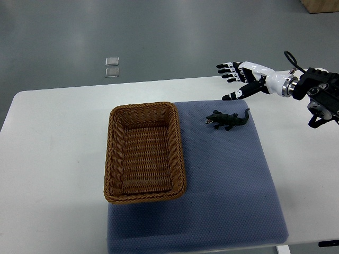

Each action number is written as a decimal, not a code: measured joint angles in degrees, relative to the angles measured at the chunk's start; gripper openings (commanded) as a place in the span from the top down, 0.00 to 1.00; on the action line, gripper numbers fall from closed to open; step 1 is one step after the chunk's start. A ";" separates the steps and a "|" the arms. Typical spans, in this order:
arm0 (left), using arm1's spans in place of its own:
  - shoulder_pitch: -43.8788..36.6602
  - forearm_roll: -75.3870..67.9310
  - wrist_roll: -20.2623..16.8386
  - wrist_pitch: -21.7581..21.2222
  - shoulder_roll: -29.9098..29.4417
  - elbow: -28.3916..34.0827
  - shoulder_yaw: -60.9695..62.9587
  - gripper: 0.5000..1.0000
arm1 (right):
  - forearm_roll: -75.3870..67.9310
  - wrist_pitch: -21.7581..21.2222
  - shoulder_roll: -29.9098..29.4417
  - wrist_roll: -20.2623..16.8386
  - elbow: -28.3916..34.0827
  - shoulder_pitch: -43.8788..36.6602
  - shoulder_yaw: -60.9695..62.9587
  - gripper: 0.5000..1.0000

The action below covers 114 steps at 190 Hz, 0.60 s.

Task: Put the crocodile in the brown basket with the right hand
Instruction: 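Lower the right hand onto the green toy crocodile and close fingers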

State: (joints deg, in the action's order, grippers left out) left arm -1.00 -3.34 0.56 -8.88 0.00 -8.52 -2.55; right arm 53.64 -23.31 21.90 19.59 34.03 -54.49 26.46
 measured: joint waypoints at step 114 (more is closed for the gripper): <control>0.01 0.00 0.00 0.00 0.00 0.00 0.00 0.00 | 25.14 10.27 -4.07 2.04 1.01 -8.10 -20.27 0.15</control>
State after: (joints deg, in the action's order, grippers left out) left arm -0.99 -3.34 0.56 -8.88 0.00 -8.53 -2.55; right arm 78.78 -13.05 17.83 21.63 35.04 -62.58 6.19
